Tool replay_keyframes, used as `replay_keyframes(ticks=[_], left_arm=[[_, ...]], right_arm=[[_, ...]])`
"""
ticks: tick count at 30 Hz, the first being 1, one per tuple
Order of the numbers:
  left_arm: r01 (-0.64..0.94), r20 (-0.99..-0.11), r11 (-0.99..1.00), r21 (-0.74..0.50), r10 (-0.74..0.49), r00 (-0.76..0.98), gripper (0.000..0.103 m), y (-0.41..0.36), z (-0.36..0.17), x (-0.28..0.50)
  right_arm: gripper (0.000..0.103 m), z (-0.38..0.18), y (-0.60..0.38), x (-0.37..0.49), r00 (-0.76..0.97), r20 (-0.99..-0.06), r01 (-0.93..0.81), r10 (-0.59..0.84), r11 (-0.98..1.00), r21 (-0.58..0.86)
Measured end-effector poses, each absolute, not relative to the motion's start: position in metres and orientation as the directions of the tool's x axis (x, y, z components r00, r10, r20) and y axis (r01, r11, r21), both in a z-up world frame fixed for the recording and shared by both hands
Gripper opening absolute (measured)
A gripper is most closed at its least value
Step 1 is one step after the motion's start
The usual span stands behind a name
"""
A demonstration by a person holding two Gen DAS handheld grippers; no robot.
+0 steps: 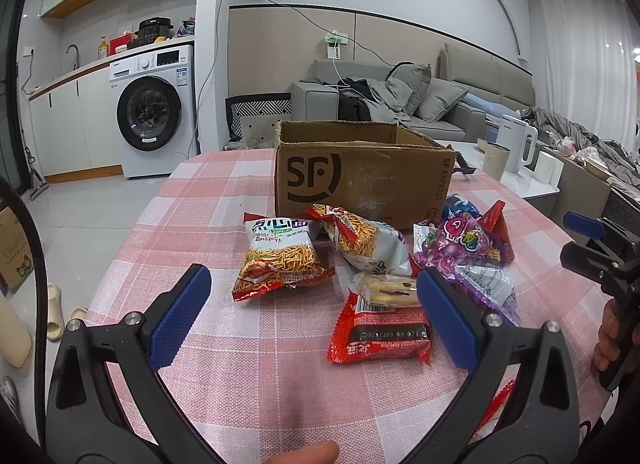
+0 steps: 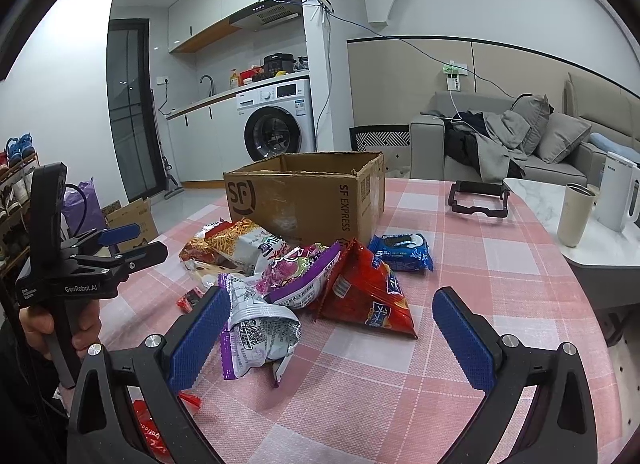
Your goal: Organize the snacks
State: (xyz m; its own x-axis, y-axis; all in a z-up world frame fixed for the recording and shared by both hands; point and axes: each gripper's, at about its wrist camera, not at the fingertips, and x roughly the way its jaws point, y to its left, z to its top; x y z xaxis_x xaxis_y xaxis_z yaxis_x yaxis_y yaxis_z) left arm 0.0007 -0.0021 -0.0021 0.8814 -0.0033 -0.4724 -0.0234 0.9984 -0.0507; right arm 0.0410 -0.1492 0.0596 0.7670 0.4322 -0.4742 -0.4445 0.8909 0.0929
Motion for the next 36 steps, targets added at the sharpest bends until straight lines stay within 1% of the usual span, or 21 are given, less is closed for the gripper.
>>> replay_keyframes(ticks=[16, 22, 36], left_arm=[[-0.025, -0.472, 0.999, -0.048, 0.000, 0.881, 0.103, -0.002, -0.003, 0.001], [-0.027, -0.473, 0.999, -0.047, 0.002, 0.881, 0.103, -0.003, -0.003, 0.001], [-0.009, -0.470, 0.999, -0.040, -0.011, 0.883, 0.103, -0.002, -0.003, -0.001]], right_arm=[[0.103, 0.057, -0.156, 0.043, 0.766, -0.484, -0.426, 0.424, 0.898, 0.113], [0.103, 0.056, -0.155, 0.048, 0.755, -0.506, -0.417, 0.418, 0.901, 0.121], [0.103, 0.055, -0.150, 0.050, 0.760, -0.503, -0.421, 0.412, 0.901, 0.103]])
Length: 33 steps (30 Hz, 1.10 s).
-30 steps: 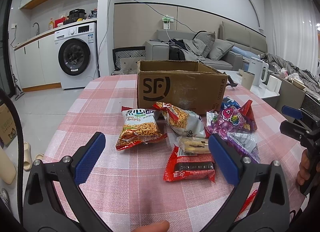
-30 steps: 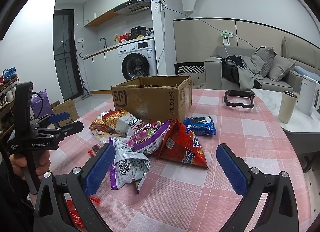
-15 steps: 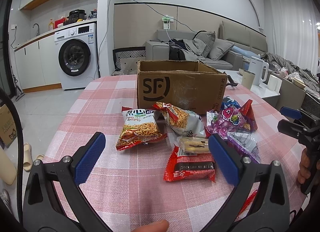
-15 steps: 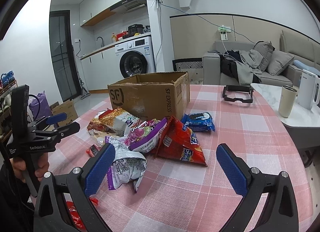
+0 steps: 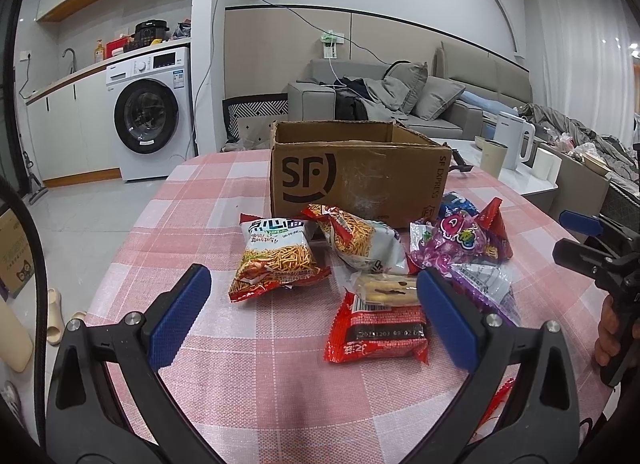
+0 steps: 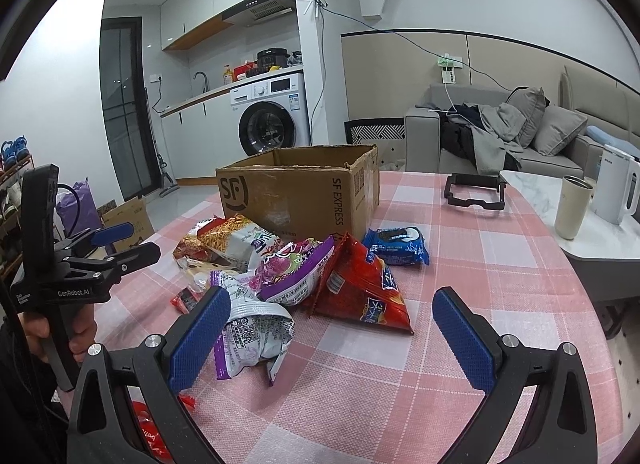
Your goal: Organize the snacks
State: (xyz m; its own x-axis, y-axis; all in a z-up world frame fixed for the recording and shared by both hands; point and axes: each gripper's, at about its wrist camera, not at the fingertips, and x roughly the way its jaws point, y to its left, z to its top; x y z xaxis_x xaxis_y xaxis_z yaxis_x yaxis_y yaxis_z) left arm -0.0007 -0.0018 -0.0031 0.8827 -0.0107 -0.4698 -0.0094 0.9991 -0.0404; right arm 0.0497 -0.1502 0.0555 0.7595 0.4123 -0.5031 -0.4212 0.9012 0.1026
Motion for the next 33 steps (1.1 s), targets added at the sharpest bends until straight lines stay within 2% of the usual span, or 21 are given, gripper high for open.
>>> replay_keyframes(ticks=[12, 17, 28, 33], left_arm=[[0.018, -0.477, 0.999, -0.035, -0.032, 0.878, 0.103, -0.005, 0.000, -0.006], [0.029, -0.485, 1.000, -0.010, -0.030, 0.874, 0.103, -0.010, 0.003, -0.010], [0.060, -0.492, 0.998, -0.004, -0.054, 0.869, 0.103, -0.016, 0.009, -0.022], [0.049, -0.501, 0.999, -0.007, -0.046, 0.864, 0.103, -0.015, 0.006, -0.019]], right_arm=[[0.103, 0.055, -0.148, 0.048, 0.759, -0.506, -0.425, 0.411, 0.900, 0.093], [0.103, 0.053, -0.144, 0.050, 0.701, -0.549, -0.448, 0.454, 0.880, 0.156], [0.103, 0.044, -0.113, 0.024, 0.563, -0.654, -0.539, 0.505, 0.824, 0.173], [0.103, 0.032, -0.089, 0.005, 0.513, -0.699, -0.592, 0.499, 0.795, 0.133]])
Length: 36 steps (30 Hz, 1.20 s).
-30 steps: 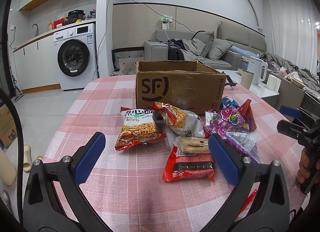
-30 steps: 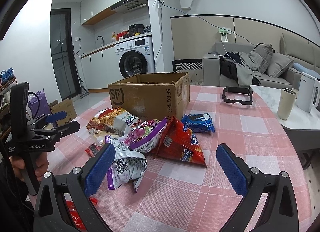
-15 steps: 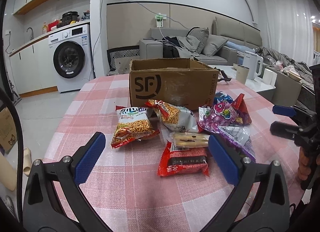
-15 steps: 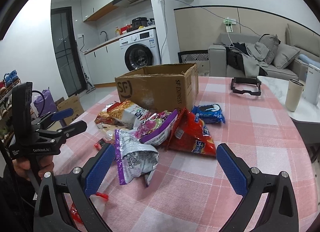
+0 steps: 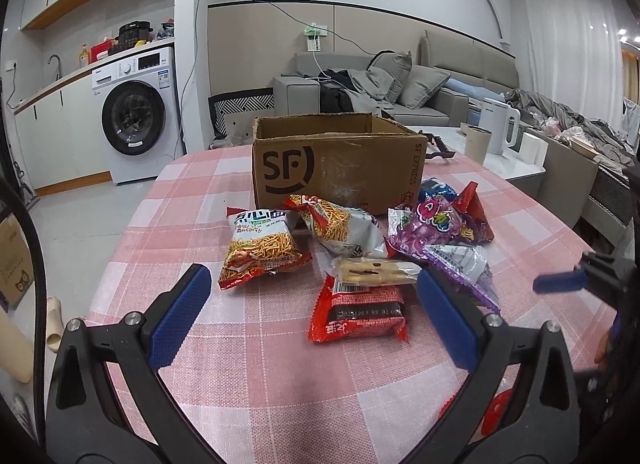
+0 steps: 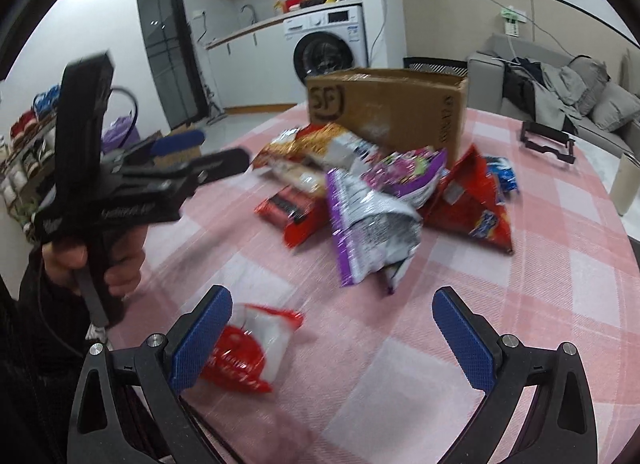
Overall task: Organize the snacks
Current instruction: 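Grasp the red-and-white balloon-gum bag with the right gripper while the left gripper grasps the red noodle packet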
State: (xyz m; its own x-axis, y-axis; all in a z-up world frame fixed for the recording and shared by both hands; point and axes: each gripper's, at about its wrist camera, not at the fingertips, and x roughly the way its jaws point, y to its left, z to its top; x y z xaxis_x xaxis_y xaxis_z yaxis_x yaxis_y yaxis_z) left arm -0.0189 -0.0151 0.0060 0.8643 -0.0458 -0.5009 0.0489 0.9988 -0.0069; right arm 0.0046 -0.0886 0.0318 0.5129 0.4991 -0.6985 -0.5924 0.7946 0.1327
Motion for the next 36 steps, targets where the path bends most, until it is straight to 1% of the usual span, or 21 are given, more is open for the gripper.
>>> replay_keyframes(ticks=[2, 9, 12, 16, 18, 19, 20, 24, 29, 31, 36], left_arm=[[0.045, -0.507, 0.999, -0.005, -0.042, 0.861, 0.103, -0.015, 0.004, -0.018], [0.045, -0.519, 0.999, -0.003, -0.041, 0.854, 0.103, -0.015, 0.000, -0.013], [0.047, -0.527, 0.999, -0.006, -0.043, 0.849, 0.103, -0.015, -0.001, -0.011], [0.048, -0.547, 0.999, -0.005, -0.043, 0.836, 0.103, -0.016, -0.006, -0.007], [0.045, -0.571, 0.999, -0.002, -0.038, 0.820, 0.103, -0.018, -0.009, -0.002], [0.043, -0.584, 0.999, 0.003, -0.033, 0.811, 0.103, -0.019, -0.011, 0.000], [0.041, -0.597, 0.999, 0.008, -0.028, 0.802, 0.103, -0.020, -0.014, 0.004], [0.064, -0.640, 0.998, 0.003, -0.047, 0.767, 0.103, -0.026, -0.021, 0.015], [0.095, -0.688, 0.995, 0.019, -0.056, 0.724, 0.103, -0.036, -0.033, 0.031], [0.097, -0.708, 0.995, 0.020, -0.055, 0.705, 0.103, -0.039, -0.038, 0.039], [0.108, -0.748, 0.994, -0.023, -0.089, 0.658, 0.103, -0.038, -0.049, 0.058]], right_arm=[[0.103, 0.026, -0.079, 0.000, 0.497, -0.713, -0.608, 0.495, 0.785, 0.122], [0.102, 0.016, -0.062, -0.006, 0.432, -0.741, -0.640, 0.515, 0.754, 0.151], [0.102, 0.009, -0.053, -0.007, 0.429, -0.772, -0.645, 0.469, 0.757, 0.101], [0.099, 0.003, -0.060, 0.000, 0.428, -0.804, -0.609, 0.413, 0.789, 0.081], [0.095, 0.000, -0.069, 0.006, 0.438, -0.811, -0.575, 0.388, 0.814, 0.079], [0.088, 0.000, -0.074, 0.008, 0.438, -0.811, -0.565, 0.388, 0.821, 0.088], [0.083, -0.001, -0.078, 0.012, 0.436, -0.809, -0.554, 0.394, 0.826, 0.104], [0.076, 0.001, -0.087, 0.017, 0.452, -0.806, -0.532, 0.382, 0.841, 0.100], [0.064, 0.002, -0.091, 0.020, 0.462, -0.800, -0.523, 0.382, 0.846, 0.102], [0.062, 0.003, -0.091, 0.020, 0.464, -0.799, -0.520, 0.382, 0.848, 0.103], [0.054, 0.004, -0.092, 0.020, 0.476, -0.796, -0.515, 0.375, 0.852, 0.093]])
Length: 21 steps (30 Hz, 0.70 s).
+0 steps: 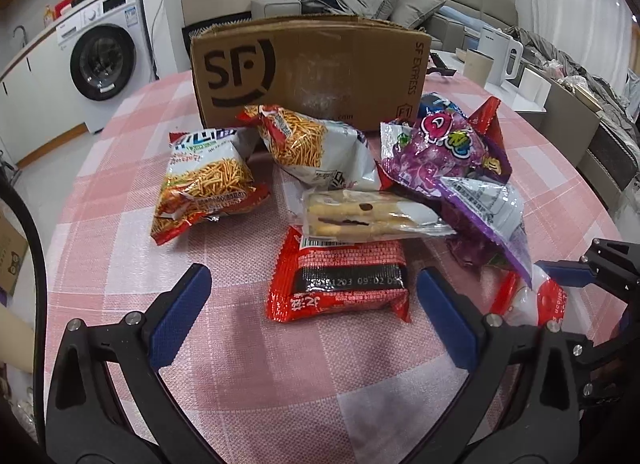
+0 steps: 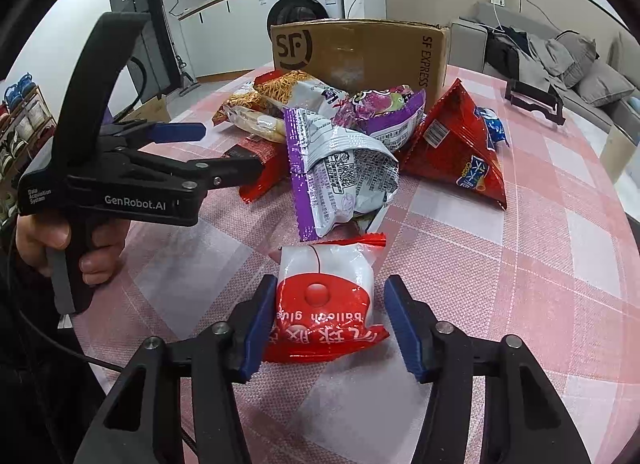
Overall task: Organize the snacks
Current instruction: 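Grasp the red-and-white balloon-gum bag with the right gripper while the left gripper grasps the red noodle packet, then lift both held packets and carry them over the open cardboard box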
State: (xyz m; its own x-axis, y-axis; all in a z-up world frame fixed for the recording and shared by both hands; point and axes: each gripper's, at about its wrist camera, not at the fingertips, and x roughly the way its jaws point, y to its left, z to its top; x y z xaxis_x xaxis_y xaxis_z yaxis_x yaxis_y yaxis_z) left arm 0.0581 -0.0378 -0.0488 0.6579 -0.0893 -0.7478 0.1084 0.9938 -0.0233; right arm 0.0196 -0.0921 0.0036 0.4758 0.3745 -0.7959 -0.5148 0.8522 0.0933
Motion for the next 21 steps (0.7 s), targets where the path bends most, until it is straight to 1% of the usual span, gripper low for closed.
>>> replay_keyframes(ticks=[3, 6, 7, 8, 11, 17, 21], left_arm=[[0.105, -0.762, 0.994, -0.040, -0.098, 0.640, 0.097, -0.038, -0.055, 0.069], [0.133, -0.775, 0.990, -0.049, -0.121, 0.620, 0.087, -0.043, -0.062, 0.078], [0.145, -0.779, 0.988, -0.045, -0.126, 0.614, 0.081, -0.046, -0.064, 0.080], [0.158, -0.782, 0.986, -0.044, -0.132, 0.609, 0.074, -0.050, -0.066, 0.082], [0.172, -0.785, 0.985, -0.032, -0.131, 0.605, 0.063, -0.061, -0.069, 0.083], [0.184, -0.781, 0.982, -0.050, -0.153, 0.605, 0.052, -0.069, -0.070, 0.080], [0.183, -0.780, 0.981, -0.065, -0.165, 0.604, 0.049, -0.067, -0.067, 0.074]], right_arm=[[0.052, 0.003, -0.093, 0.021, 0.476, -0.795, -0.512, 0.375, 0.853, 0.096], [0.049, 0.004, -0.095, 0.021, 0.477, -0.793, -0.507, 0.379, 0.856, 0.104], [0.048, 0.004, -0.096, 0.021, 0.477, -0.792, -0.505, 0.382, 0.856, 0.108], [0.047, 0.004, -0.096, 0.020, 0.476, -0.791, -0.505, 0.383, 0.856, 0.111], [0.047, 0.005, -0.099, 0.020, 0.478, -0.790, -0.501, 0.385, 0.858, 0.115], [0.046, 0.005, -0.107, 0.022, 0.482, -0.791, -0.481, 0.376, 0.869, 0.119], [0.046, 0.006, -0.108, 0.024, 0.489, -0.791, -0.469, 0.368, 0.875, 0.117]])
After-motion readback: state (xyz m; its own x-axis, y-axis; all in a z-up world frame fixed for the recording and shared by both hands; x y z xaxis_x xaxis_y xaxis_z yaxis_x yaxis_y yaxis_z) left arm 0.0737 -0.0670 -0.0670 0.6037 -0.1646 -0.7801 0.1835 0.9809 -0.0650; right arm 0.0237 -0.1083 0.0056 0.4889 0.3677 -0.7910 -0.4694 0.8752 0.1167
